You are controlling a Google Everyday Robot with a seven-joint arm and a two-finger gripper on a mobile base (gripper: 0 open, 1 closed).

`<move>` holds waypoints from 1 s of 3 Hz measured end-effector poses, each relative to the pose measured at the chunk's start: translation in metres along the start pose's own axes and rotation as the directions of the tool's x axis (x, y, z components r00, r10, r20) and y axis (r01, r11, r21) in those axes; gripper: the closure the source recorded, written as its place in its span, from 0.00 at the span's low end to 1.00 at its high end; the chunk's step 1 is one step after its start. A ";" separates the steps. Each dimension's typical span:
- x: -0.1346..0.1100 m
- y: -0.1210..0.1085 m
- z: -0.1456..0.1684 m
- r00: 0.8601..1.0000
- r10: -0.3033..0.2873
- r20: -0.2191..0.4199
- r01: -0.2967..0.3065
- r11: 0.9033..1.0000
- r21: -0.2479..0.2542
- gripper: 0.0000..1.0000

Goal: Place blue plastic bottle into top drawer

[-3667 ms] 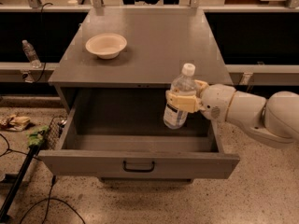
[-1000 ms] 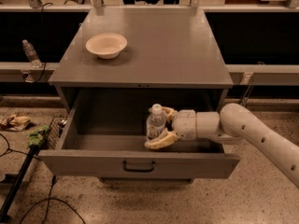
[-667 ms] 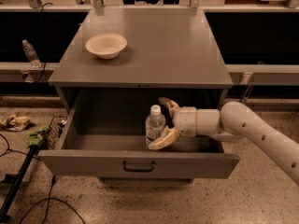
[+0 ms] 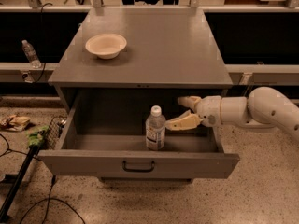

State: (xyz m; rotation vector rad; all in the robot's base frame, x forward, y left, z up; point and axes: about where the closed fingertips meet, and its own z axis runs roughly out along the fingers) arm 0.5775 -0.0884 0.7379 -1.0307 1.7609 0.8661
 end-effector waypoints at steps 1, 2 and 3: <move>0.007 -0.004 -0.065 0.985 0.154 -0.080 -0.147 0.985 0.088 0.47; -0.011 -0.017 -0.110 0.975 0.217 -0.050 -0.206 0.965 0.163 0.71; -0.033 -0.027 -0.134 0.976 0.214 0.046 -0.219 0.953 0.210 0.81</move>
Offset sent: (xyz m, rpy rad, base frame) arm -0.0180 -0.1495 0.0906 0.0010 0.1614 -0.3279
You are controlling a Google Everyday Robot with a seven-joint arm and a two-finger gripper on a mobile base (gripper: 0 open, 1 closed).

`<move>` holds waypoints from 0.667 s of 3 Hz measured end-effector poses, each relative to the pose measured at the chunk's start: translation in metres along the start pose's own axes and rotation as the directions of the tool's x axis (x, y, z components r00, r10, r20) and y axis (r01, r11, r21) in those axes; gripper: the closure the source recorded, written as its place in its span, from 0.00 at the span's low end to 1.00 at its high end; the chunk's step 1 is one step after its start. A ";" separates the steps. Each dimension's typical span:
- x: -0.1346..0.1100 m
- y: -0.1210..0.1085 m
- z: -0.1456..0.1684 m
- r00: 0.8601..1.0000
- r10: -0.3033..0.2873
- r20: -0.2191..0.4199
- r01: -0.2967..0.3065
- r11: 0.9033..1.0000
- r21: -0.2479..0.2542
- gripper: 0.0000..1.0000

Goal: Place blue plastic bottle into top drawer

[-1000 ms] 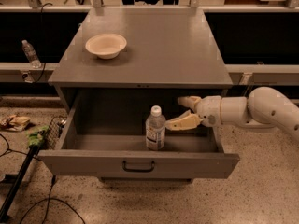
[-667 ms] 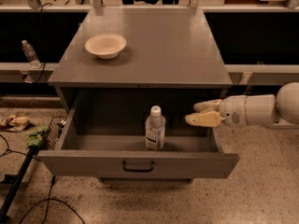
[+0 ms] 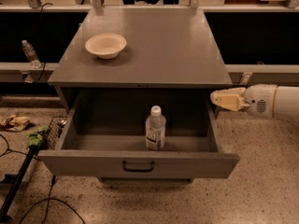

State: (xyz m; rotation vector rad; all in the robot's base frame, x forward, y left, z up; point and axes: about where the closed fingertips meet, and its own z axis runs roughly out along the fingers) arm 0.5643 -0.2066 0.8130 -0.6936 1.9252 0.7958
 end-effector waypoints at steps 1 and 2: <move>-0.010 0.003 0.007 1.000 -0.019 0.023 0.018 1.000 0.003 0.51; -0.012 0.005 0.009 0.999 -0.022 0.027 0.022 1.000 0.000 0.26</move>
Offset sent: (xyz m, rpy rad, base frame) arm 0.0075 0.0094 0.0104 0.0097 -0.0402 -0.0057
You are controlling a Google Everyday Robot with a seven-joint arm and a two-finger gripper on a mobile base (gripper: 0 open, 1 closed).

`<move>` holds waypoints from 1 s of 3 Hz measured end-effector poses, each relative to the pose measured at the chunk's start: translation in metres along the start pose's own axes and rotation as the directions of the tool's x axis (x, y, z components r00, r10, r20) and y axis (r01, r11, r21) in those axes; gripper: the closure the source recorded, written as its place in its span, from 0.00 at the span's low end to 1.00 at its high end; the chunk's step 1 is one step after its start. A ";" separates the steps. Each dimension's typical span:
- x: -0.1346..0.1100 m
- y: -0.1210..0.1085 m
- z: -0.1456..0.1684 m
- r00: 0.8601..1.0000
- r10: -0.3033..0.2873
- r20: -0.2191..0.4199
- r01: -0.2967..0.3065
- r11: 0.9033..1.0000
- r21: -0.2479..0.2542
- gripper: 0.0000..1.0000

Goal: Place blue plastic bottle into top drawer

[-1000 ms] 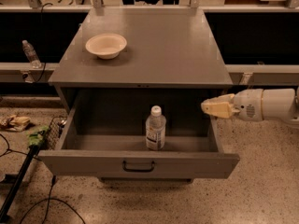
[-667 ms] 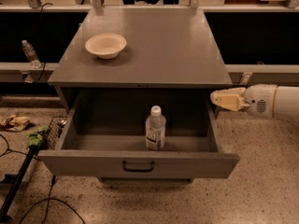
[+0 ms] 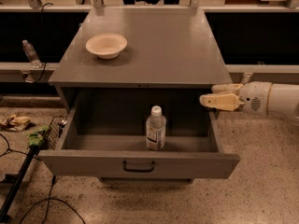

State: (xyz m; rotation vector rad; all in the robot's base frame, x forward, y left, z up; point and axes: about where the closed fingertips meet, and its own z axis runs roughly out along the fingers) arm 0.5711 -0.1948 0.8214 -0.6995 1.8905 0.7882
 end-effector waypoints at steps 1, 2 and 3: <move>0.000 0.001 0.002 1.000 -0.001 -0.001 0.001 1.000 -0.004 0.05; -0.001 0.002 0.003 1.000 -0.004 0.000 0.004 1.000 -0.010 0.01; -0.008 0.007 0.002 0.999 -0.038 0.023 0.039 0.998 -0.057 0.23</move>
Offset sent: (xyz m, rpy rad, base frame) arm 0.0001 0.0022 -0.0003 0.0004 0.0008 0.0040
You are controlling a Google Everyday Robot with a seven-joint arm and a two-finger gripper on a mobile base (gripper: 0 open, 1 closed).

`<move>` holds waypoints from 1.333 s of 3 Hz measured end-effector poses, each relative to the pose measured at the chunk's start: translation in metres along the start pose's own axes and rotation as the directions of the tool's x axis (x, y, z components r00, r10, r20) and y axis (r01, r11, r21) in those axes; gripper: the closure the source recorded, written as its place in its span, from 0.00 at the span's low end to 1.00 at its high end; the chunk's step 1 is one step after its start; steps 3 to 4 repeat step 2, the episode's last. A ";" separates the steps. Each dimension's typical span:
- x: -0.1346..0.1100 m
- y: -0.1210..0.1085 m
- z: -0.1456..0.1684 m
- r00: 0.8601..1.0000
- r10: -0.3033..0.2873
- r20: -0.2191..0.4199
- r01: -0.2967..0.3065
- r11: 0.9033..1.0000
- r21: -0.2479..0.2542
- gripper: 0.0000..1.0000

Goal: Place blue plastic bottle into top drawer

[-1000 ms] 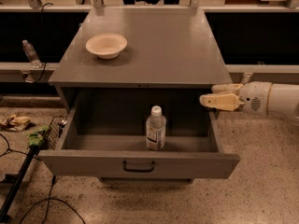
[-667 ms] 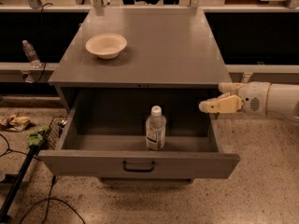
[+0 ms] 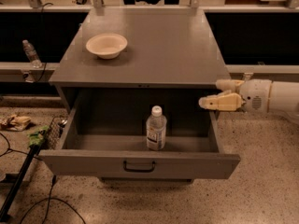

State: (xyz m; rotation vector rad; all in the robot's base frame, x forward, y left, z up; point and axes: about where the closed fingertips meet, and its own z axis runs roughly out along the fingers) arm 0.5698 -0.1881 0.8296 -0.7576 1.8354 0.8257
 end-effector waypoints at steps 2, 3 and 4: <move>-0.033 0.006 -0.017 0.991 -0.089 0.098 0.088 0.996 0.010 0.43; -0.033 0.006 -0.017 0.991 -0.089 0.098 0.088 0.996 0.010 0.43; -0.033 0.006 -0.017 0.991 -0.089 0.098 0.088 0.996 0.010 0.43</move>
Offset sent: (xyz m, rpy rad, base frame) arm -0.0018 -0.0079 0.0344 0.0305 -0.1152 -0.0049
